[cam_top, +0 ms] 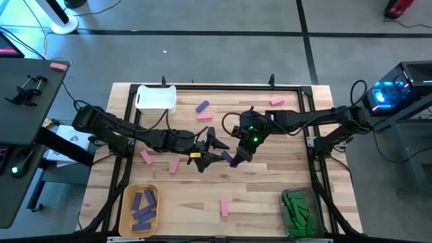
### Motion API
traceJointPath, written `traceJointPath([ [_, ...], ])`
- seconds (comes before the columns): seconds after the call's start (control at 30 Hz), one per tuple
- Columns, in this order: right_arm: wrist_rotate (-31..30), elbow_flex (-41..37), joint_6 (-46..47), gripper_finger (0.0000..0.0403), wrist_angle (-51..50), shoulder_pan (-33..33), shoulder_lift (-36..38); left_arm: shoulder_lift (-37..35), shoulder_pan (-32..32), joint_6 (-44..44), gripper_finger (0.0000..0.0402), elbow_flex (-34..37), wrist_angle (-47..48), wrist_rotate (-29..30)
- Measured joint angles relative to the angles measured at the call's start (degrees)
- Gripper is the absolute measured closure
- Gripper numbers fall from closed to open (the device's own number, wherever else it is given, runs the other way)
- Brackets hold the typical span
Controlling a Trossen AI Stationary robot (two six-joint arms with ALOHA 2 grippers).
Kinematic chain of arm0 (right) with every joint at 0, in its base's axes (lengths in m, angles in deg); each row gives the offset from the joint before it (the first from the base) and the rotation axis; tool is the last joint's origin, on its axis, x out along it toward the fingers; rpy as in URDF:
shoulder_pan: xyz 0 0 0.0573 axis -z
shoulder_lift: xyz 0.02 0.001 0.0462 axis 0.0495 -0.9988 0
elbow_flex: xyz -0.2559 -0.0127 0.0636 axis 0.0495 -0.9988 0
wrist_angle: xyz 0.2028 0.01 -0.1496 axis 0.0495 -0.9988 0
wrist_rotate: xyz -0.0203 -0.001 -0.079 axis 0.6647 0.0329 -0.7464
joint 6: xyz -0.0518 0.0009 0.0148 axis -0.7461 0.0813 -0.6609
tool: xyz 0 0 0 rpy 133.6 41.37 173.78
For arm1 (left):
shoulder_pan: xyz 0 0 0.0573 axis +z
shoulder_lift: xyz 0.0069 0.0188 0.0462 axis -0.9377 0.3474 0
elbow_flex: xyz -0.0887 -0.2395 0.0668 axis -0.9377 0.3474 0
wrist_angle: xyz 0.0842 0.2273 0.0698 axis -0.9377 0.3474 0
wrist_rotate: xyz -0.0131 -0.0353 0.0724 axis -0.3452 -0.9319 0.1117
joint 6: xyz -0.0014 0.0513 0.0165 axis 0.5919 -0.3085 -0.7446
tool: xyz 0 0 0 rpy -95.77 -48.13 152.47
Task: Sort blocks
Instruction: Put the blue wooden block into the yellow bin
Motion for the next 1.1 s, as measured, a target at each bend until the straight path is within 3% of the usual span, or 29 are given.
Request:
traceJointPath([
  [0.17,0.0,0.0,0.0,0.0402,-0.1,0.2,0.0,0.2,0.0,2.1,0.0232,-1.5,0.0,-2.0],
  [0.43,1.7,0.0,-0.3,0.0402,-0.5,0.2,0.1,0.9,0.1,4.1,0.0378,-2.5,2.0,-5.4],
  [0.63,1.3,0.4,1.7,0.0393,-0.2,0.2,0.1,0.8,0.2,4.0,0.037,-2.7,3.3,-4.8],
  [0.87,2.3,5.1,5.8,0.0284,-3.6,2.6,-0.1,-2.2,0.3,7.3,0.0375,-3.1,10.9,0.1],
  [1.0,3.1,8.1,-0.7,0.0227,-6.4,4.1,0.5,-7.7,0.3,15.2,0.0375,-2.6,27.4,5.8],
  [1.1,2.3,8.6,-5.3,0.0207,-6.4,5.5,0.4,-14.8,-0.2,27.9,0.0375,-2.6,43.8,9.3],
])
